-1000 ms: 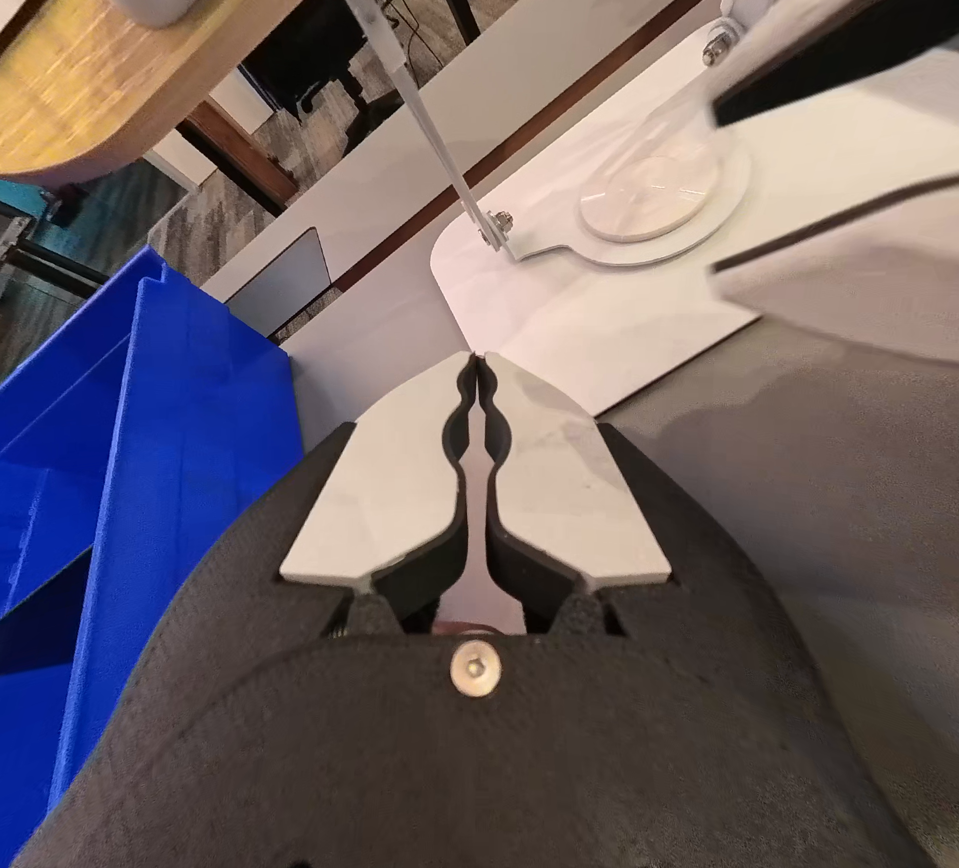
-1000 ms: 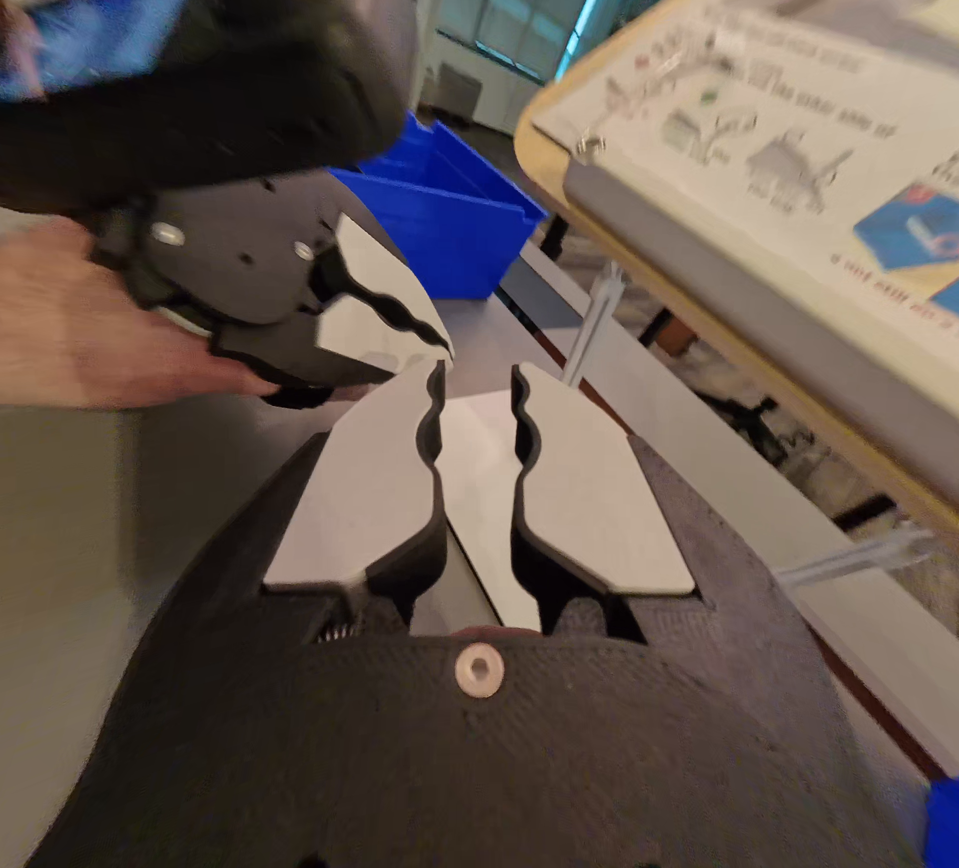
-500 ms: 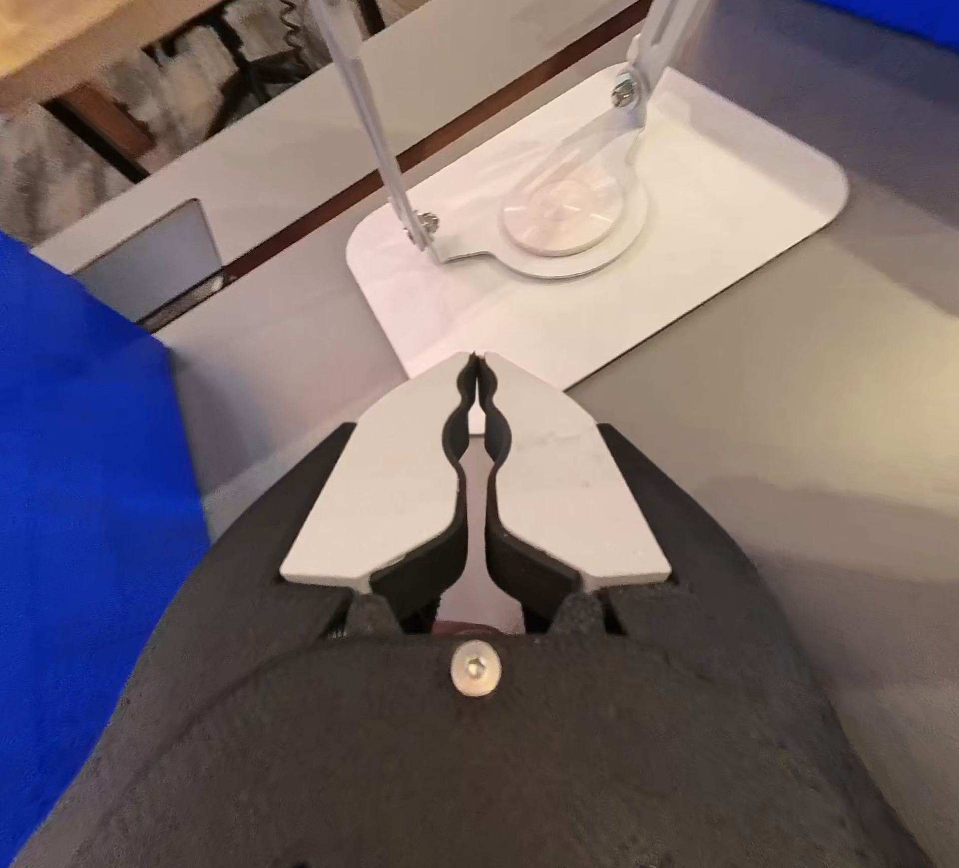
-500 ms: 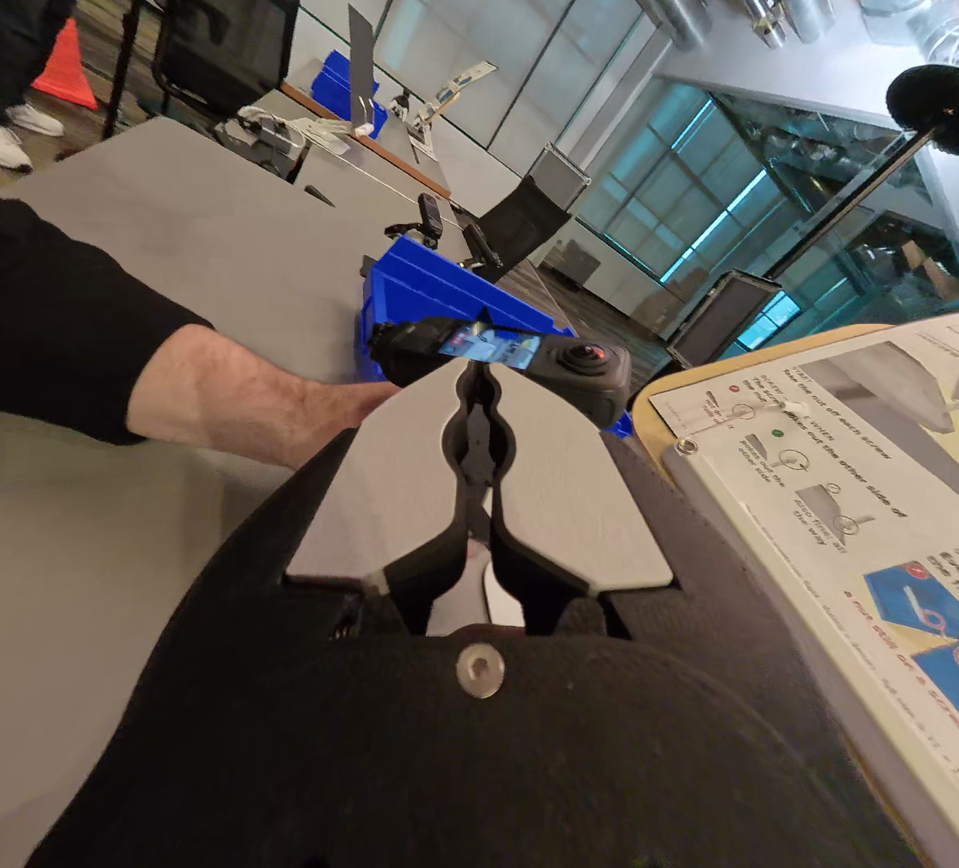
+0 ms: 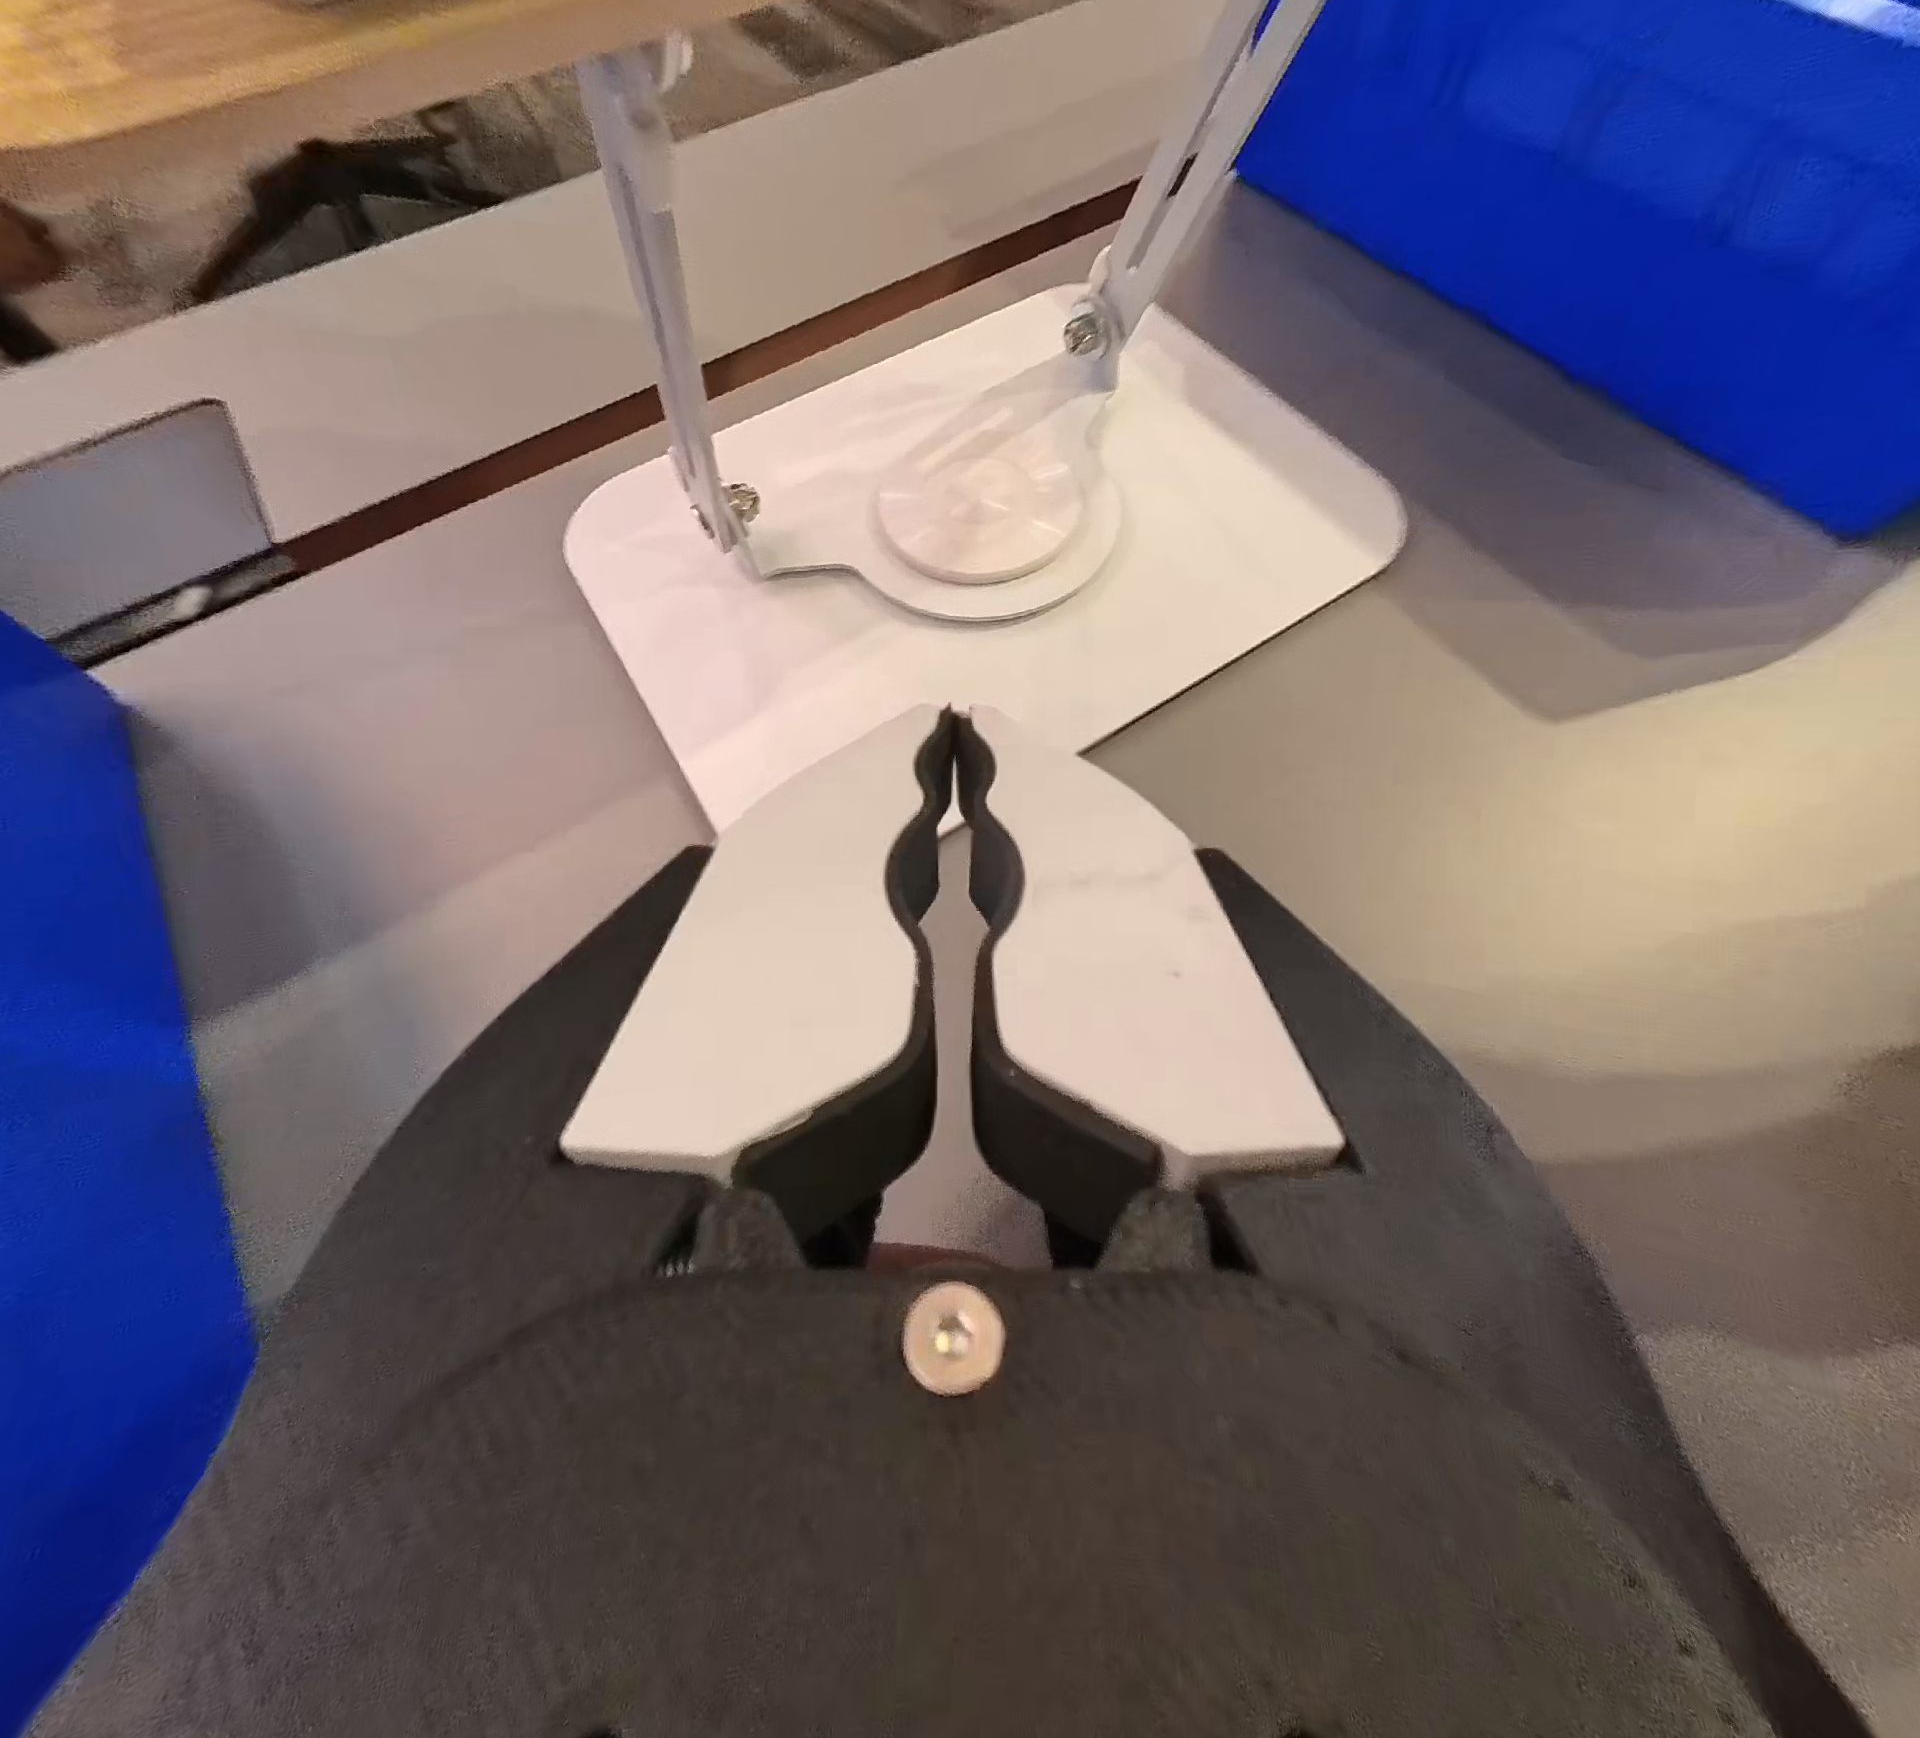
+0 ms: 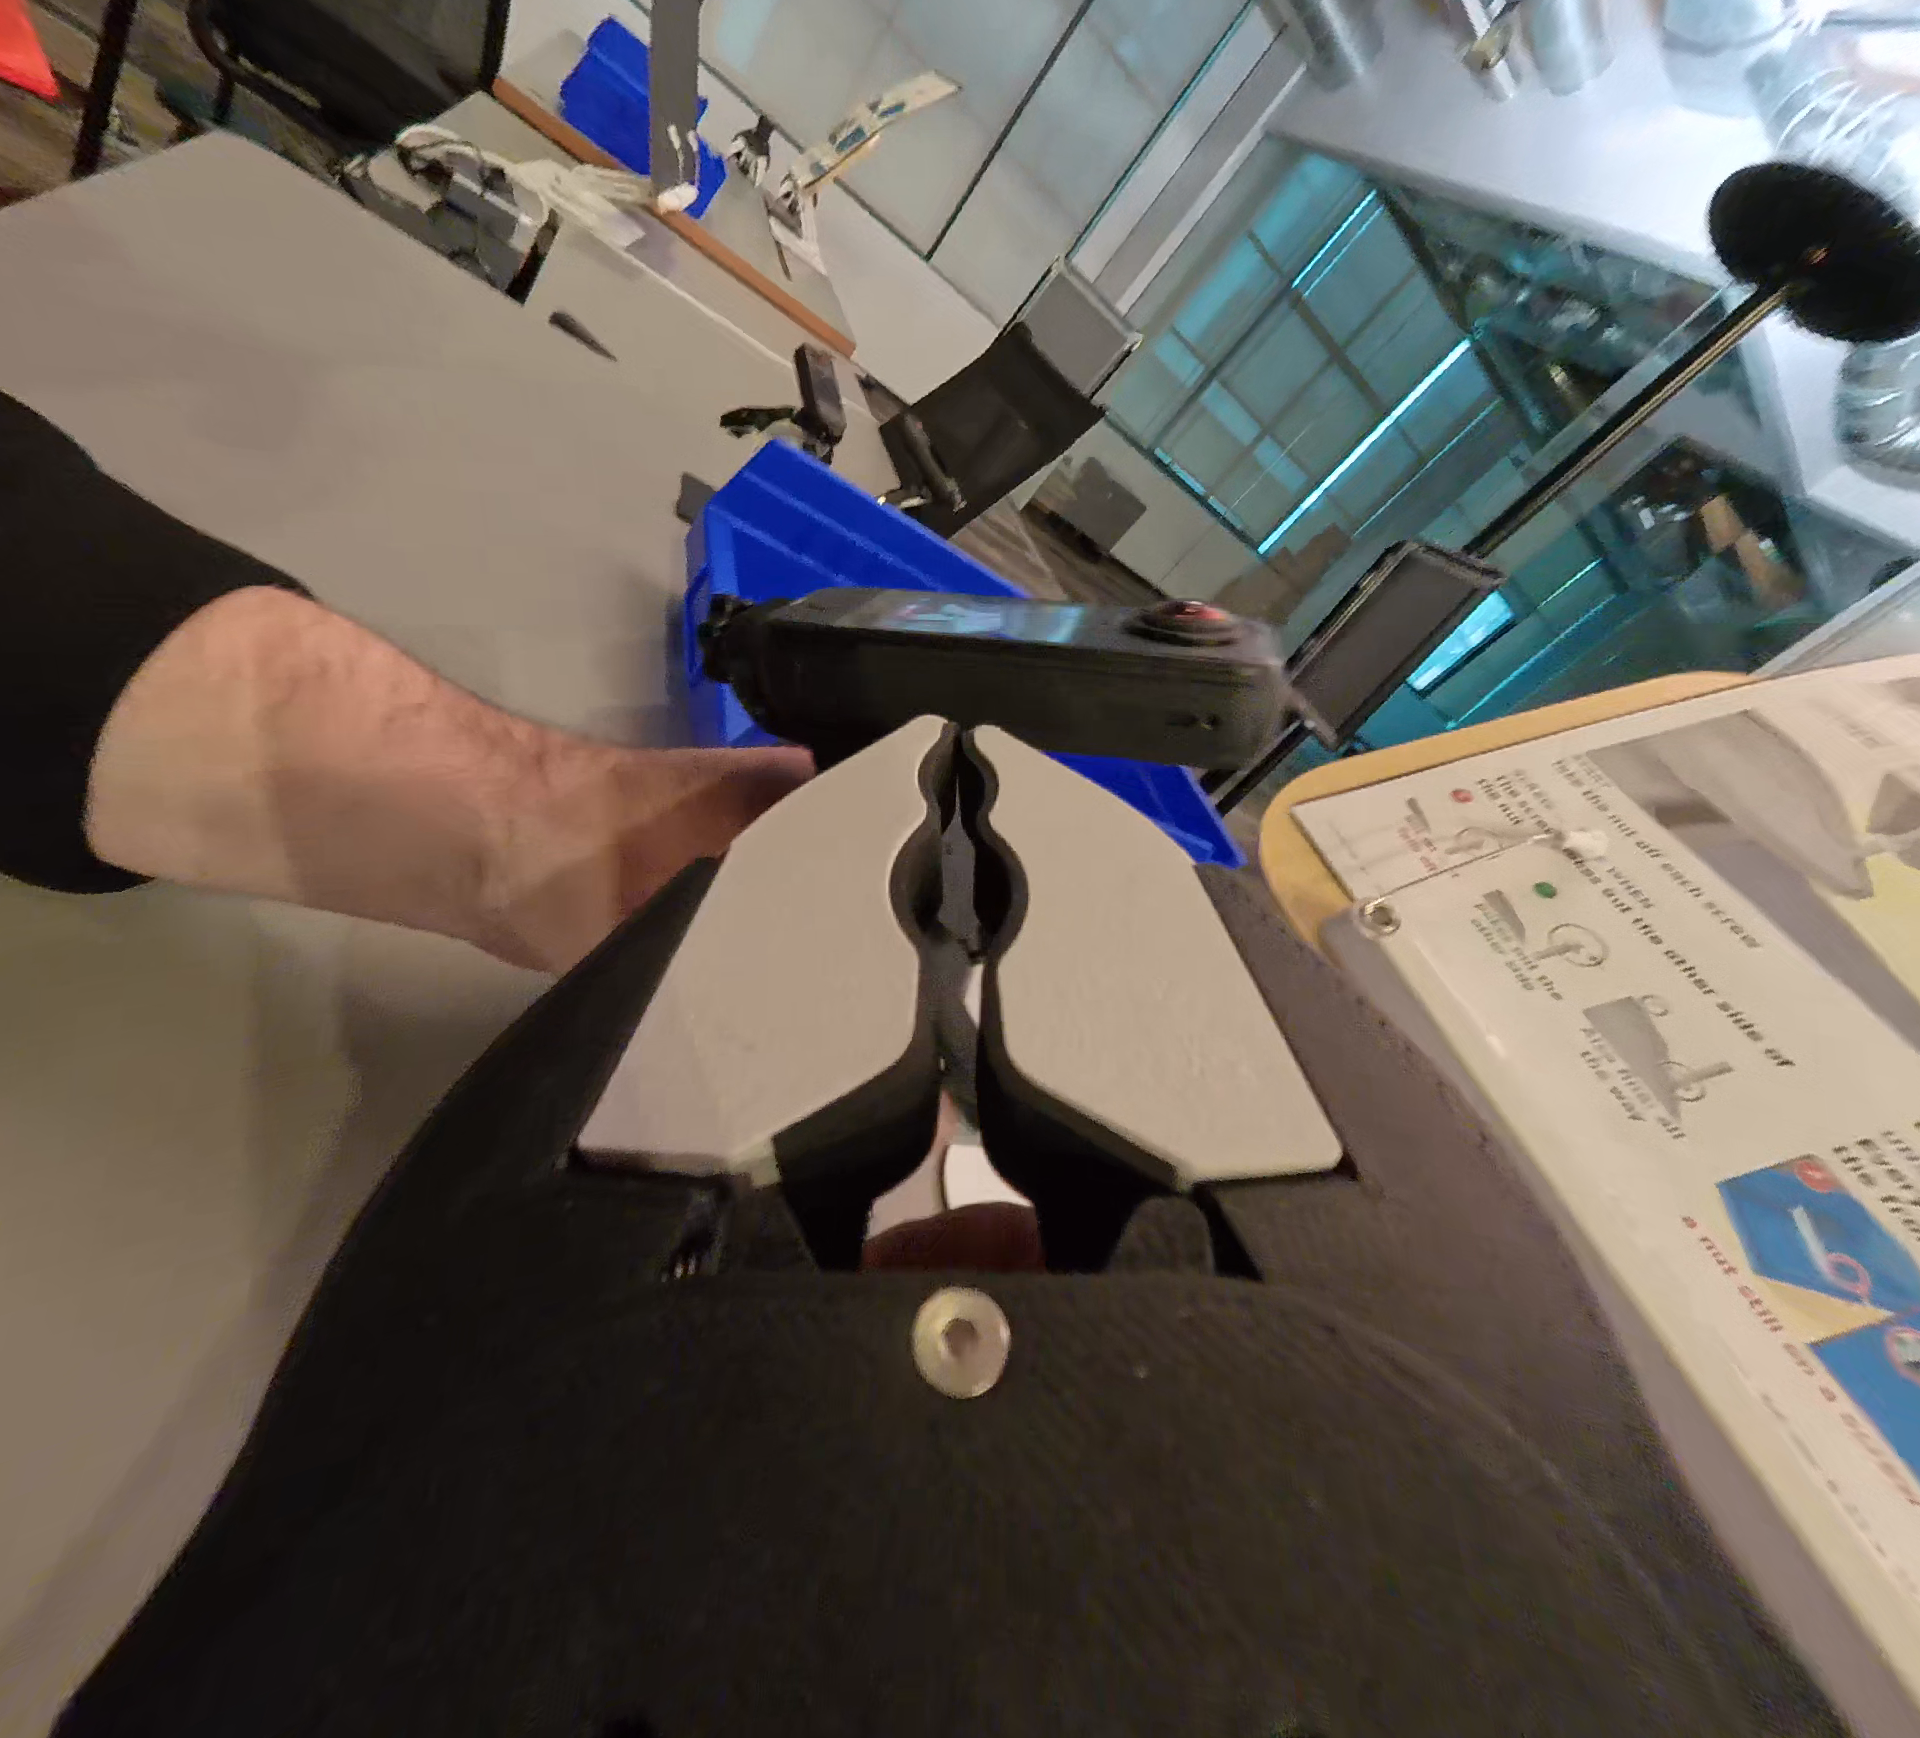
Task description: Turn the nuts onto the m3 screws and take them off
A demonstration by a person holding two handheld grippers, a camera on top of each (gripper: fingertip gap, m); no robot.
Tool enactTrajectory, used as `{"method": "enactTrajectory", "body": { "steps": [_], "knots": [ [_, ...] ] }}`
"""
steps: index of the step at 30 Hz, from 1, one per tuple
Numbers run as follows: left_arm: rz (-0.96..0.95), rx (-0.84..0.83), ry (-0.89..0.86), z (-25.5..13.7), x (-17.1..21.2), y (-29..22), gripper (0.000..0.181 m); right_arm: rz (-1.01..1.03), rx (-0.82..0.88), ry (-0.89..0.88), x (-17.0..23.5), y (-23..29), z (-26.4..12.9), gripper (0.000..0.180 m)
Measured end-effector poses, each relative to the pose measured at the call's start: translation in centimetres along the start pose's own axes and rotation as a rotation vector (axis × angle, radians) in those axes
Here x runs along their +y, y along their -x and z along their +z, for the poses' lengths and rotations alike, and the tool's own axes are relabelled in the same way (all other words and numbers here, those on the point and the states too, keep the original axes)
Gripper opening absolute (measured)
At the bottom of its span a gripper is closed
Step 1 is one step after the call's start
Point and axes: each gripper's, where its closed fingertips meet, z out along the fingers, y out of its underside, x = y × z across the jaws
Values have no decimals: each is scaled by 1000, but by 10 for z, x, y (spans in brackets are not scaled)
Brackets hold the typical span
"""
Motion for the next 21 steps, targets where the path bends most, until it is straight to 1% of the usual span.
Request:
{"method": "enactTrajectory", "body": {
  "steps": [1, 6, 8, 10, 12, 15, 19, 21],
  "knots": [
    [-38, 32, -18, -4, -1, -3, 0, -4, 4, -11, -6, -2, -2, 0],
    [-203, 210, -88, -13, -13, -23, 0, 39, -24, -13, -22, -7, 5, 0],
    [-214, 255, -95, -14, -16, -32, 0, 30, -24, 10, -21, -12, 9, 0],
    [-206, 275, -99, -15, -20, -39, 0, 36, -12, -7, -24, -19, 11, 2],
    [-207, 308, -108, -18, -24, -46, 0, 56, -11, -19, -26, -27, 12, 17],
    [-211, 340, -117, -21, -29, -54, 0, 54, -9, 29, -20, -36, 17, 30],
    [-222, 353, -113, -21, -28, -57, 0, 68, -12, 54, -17, -37, 23, 41],
    [-221, 344, -106, -18, -26, -56, 0, 59, 6, 71, -14, -38, 23, 43]
  ]
}}
